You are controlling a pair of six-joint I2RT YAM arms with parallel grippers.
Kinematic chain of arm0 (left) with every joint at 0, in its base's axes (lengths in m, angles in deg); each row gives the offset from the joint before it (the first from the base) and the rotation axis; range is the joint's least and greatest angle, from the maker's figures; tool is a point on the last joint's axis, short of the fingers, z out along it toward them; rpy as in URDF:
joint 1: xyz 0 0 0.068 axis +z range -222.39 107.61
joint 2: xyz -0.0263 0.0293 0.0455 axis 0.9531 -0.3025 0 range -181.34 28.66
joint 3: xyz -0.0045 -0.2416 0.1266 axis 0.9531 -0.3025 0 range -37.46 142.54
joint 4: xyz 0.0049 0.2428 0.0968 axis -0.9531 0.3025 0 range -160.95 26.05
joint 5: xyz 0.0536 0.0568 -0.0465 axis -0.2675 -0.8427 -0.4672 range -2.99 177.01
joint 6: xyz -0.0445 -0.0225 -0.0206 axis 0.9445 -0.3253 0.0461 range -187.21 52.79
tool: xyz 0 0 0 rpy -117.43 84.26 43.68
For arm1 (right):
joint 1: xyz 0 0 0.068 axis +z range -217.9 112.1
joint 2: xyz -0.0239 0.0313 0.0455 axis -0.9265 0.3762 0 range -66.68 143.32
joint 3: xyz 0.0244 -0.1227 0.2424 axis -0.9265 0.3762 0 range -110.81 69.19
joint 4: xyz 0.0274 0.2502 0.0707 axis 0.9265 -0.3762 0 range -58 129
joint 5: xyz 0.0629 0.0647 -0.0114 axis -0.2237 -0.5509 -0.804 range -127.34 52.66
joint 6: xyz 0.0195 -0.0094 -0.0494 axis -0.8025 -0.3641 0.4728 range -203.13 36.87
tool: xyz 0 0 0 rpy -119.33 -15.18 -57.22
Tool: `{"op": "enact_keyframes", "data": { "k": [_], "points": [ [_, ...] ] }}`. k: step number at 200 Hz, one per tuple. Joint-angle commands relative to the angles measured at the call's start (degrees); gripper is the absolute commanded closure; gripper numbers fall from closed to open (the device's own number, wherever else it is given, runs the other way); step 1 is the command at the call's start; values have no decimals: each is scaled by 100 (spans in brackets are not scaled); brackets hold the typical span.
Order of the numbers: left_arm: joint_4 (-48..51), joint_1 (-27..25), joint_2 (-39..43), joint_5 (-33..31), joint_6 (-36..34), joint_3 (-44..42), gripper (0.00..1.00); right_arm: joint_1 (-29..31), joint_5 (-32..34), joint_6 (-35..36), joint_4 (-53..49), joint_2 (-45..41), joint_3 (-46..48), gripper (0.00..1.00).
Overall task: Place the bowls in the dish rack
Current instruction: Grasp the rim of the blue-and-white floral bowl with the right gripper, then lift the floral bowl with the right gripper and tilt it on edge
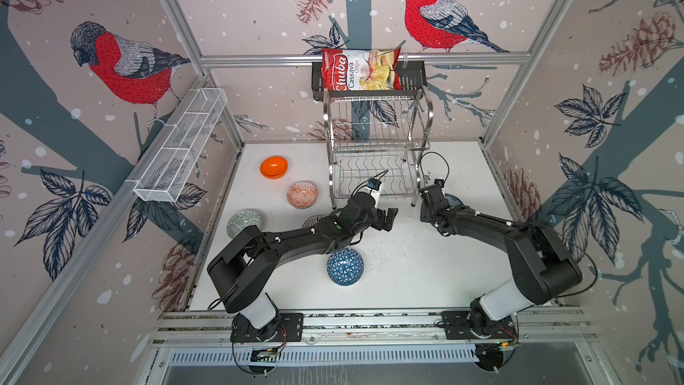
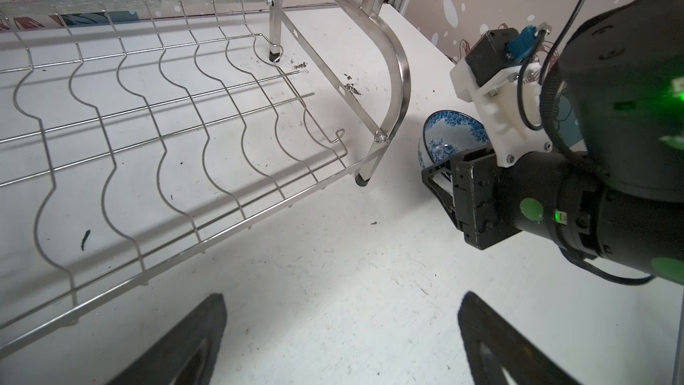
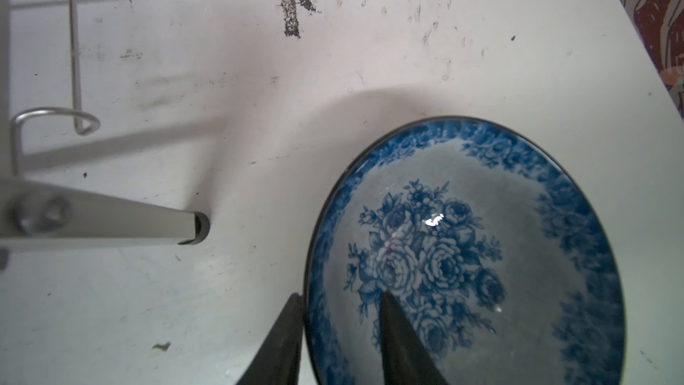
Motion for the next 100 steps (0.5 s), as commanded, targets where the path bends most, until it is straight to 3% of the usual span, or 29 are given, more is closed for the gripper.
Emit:
{"op": "enact_keyframes", "data": {
  "k": [1,100],
  "points": [
    [-152,3,-25,23,-76,13,2,-28,46,34,112,60,-38,67],
    [-148,7,-35,-10,-82,13,2,-518,-350,21,170,199,-154,74]
  ]
}}
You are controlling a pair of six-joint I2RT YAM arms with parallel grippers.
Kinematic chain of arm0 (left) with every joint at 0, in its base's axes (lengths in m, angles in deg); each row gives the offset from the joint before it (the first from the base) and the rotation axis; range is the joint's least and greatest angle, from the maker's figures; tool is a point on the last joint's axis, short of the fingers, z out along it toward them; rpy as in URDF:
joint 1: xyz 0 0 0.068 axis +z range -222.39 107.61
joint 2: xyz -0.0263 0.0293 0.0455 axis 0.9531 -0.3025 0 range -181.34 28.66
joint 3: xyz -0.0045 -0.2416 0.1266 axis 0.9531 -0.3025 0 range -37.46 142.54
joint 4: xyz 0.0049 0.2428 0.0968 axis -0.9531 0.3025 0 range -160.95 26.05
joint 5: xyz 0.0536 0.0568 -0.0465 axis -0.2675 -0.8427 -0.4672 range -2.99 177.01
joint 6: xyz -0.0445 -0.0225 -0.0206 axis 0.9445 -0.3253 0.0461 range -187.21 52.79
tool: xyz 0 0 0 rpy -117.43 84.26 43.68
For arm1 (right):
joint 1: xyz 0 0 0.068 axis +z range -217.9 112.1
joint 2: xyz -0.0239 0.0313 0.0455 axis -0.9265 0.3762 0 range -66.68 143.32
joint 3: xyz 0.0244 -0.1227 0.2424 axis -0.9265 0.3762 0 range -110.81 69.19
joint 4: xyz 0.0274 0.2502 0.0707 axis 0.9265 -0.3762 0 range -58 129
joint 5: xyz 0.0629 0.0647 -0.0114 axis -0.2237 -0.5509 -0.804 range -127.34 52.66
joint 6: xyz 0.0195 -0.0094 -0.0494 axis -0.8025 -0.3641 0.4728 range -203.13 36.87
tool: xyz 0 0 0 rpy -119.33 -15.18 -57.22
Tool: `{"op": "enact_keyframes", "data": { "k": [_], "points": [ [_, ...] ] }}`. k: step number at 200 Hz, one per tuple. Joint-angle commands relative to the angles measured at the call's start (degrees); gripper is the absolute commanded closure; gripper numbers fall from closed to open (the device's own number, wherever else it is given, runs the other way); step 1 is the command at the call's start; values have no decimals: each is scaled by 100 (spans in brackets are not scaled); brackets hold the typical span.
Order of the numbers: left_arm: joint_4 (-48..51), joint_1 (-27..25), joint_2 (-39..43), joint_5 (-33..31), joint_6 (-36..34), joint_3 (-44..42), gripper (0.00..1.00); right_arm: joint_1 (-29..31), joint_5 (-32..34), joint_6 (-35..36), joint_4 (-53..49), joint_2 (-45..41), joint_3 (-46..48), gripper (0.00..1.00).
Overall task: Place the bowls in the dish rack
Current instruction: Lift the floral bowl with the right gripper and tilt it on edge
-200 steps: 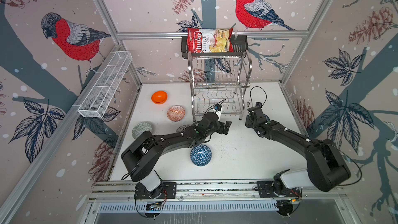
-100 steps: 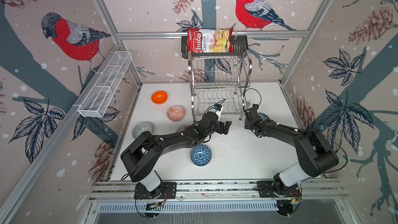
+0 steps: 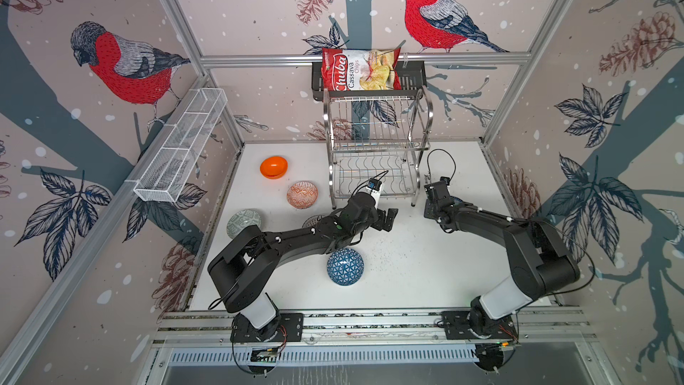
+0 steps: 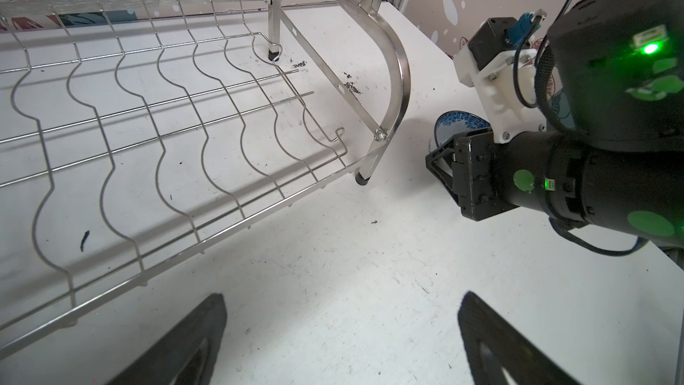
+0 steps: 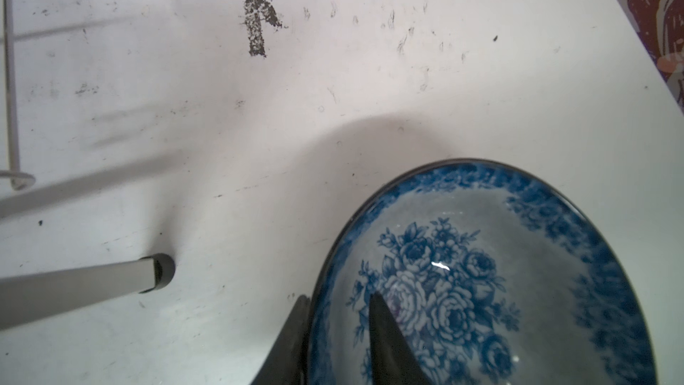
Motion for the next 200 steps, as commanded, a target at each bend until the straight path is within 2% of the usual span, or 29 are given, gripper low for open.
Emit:
{"op": "enact_keyframes", "data": {
  "k": [1,80,132,200],
  "points": [
    [-145,5,-17,-17,-56,13,2,-68,-133,19,48,60,-48,75],
    [-146,8,-8,-43,-40,13,2,-91,-325,-20,102,-109,48,97],
    [-128,4,-33,-34,-48,30,2,-235,-829,-241,49,-406,120,100],
    [-136,17,200,124,33,-15,2,-398,-1799,-550,333,-1599,548,100]
  ]
}}
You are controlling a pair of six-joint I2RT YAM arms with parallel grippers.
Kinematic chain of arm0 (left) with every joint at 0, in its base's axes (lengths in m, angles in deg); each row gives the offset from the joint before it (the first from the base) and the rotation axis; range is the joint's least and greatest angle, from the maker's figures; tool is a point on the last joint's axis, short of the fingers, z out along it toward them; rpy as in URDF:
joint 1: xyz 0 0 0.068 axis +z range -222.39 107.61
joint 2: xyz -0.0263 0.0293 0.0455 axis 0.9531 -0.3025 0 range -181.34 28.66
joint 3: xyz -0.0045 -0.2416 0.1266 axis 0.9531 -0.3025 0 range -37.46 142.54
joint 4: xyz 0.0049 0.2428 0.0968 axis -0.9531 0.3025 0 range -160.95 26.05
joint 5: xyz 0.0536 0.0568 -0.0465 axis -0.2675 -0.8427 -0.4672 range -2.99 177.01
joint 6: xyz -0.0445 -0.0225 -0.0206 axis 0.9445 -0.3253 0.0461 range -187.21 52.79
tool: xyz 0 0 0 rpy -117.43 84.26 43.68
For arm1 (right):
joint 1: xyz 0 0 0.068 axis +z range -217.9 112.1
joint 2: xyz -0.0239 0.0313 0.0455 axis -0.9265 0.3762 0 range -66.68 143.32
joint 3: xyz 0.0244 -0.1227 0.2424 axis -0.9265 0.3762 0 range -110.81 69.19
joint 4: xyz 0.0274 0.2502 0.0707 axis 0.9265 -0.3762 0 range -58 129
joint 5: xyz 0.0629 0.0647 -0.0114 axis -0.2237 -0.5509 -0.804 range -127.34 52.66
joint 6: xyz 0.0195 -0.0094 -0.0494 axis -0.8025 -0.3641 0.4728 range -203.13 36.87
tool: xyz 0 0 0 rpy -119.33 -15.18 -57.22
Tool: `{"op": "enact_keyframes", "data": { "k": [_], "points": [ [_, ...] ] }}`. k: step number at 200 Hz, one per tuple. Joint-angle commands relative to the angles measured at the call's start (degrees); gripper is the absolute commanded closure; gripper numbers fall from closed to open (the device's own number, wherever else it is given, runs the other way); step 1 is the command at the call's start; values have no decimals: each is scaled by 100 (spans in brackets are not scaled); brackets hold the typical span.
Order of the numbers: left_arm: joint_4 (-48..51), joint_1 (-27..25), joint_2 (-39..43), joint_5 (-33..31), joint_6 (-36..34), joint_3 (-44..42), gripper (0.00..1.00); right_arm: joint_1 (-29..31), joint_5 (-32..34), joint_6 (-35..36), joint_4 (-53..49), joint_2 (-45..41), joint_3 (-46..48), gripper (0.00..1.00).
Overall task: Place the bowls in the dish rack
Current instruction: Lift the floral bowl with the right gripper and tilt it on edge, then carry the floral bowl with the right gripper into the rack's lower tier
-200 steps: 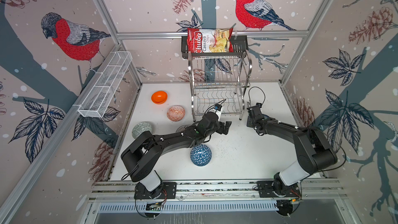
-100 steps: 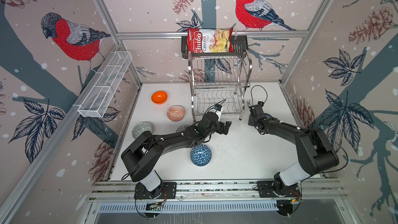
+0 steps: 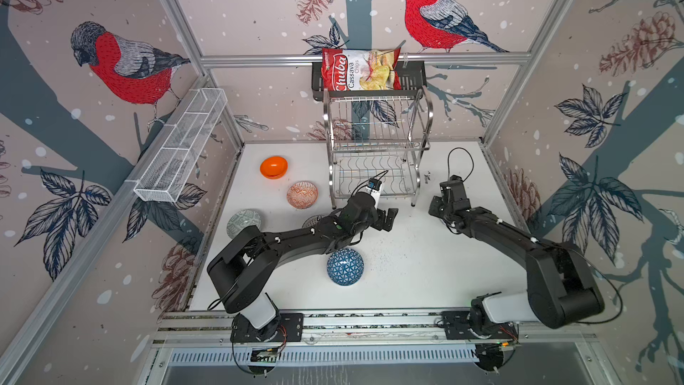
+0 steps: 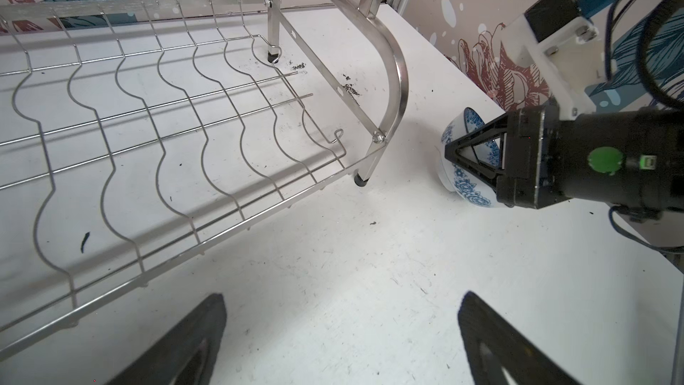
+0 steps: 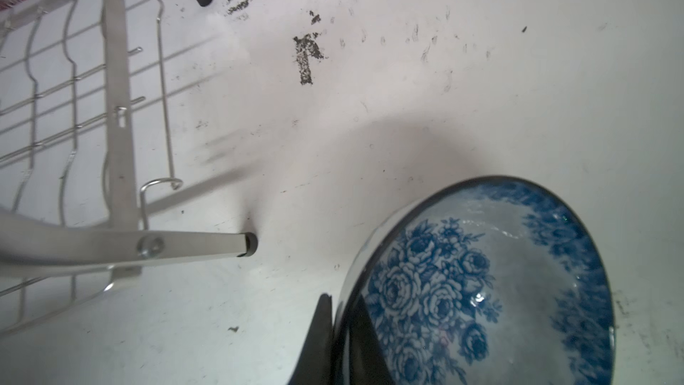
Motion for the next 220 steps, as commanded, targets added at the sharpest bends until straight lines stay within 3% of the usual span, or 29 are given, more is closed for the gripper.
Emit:
{"op": "enact_keyframes", "data": {
  "k": [1,47,119,167,220],
  "points": [
    [-134,12,133,104,36,-19,2,-18,-441,-215,231,-337,100,100],
    [82,197,564,90,266,-187,2,-13,-1293,-456,833,-1299,710,100],
    [415,611,1540,133,261,-759,2,293,-1649,-814,1291,-2186,994,100],
    [101,1021,2047,-97,257,-1306,2,758,-1764,-1025,1476,-2197,658,100],
    [-485,1400,2359,188,294,-1872,2,1620,-1631,-1048,2608,-1709,544,100]
  ]
}}
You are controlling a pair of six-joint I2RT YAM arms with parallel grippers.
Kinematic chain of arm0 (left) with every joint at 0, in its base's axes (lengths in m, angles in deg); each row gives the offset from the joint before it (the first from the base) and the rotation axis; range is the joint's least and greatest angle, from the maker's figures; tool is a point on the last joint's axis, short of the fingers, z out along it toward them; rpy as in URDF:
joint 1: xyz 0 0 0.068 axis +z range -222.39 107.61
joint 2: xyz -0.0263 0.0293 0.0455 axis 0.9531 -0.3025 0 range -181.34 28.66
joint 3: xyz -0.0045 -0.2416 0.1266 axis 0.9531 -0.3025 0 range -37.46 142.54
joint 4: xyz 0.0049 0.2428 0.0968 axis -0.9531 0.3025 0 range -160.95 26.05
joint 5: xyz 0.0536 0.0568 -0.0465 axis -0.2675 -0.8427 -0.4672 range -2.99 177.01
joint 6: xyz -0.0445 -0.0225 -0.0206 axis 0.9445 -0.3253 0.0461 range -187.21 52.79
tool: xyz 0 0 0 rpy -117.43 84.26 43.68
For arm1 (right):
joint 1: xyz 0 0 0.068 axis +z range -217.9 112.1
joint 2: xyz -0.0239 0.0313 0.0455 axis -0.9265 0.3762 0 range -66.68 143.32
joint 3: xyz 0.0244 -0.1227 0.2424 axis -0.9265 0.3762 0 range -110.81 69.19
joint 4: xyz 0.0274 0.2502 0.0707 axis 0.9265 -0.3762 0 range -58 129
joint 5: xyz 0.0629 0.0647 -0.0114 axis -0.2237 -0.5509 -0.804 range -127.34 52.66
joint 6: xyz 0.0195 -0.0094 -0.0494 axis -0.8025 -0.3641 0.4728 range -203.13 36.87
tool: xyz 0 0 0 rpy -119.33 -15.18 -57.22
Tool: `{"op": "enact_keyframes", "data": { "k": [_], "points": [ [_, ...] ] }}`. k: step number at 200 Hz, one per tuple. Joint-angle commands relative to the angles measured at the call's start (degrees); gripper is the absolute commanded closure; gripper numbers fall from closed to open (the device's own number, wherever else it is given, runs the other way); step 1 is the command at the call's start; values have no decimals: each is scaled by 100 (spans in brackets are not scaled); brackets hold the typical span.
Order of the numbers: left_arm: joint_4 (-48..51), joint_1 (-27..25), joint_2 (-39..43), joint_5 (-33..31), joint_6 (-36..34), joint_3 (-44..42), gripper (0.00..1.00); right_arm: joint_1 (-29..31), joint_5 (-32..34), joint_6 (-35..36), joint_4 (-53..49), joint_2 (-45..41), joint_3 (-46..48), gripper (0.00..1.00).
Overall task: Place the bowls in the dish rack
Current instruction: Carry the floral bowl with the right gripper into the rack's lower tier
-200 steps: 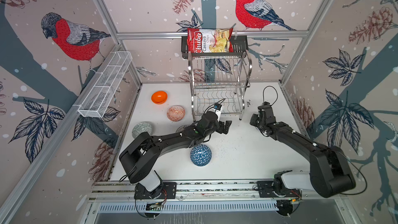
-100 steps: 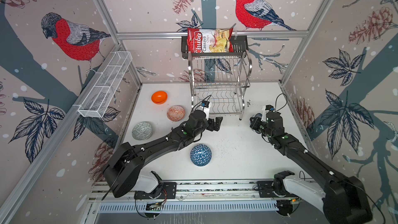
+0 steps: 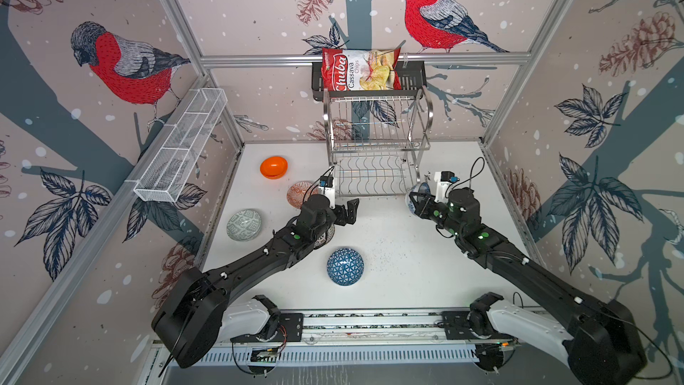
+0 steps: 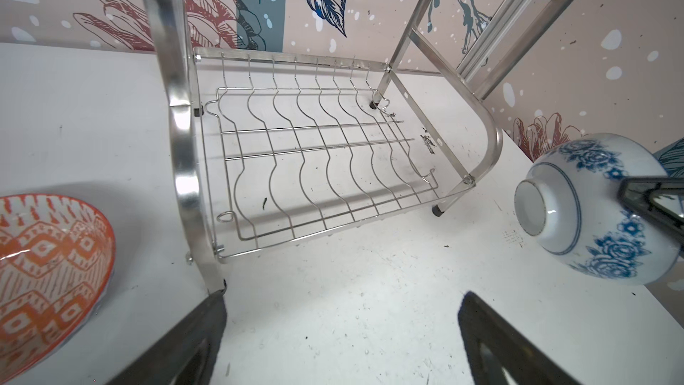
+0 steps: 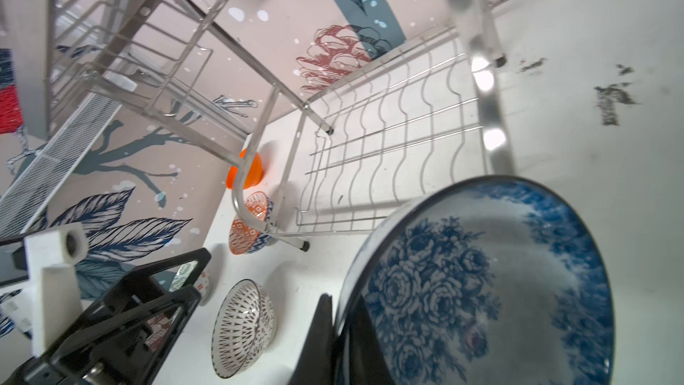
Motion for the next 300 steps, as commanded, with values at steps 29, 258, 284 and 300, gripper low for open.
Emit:
{"op": "enact_keyframes", "data": {
  "k": [29,258,284,300],
  "points": [
    [-689,173,309,138,91,-420,2,466,-40,53,1611,541,-109,100],
    [-774,243,523,-223,61,-625,2,319,-1115,-1102,4318,3548,-1080,100],
    [-807,252,468,-161,82,-626,2,273,-1238,-1283,4550,3830,-1224,100],
    [-829,261,475,-155,84,-639,2,270,-1301,-1380,4709,4020,-1339,100]
  ]
}}
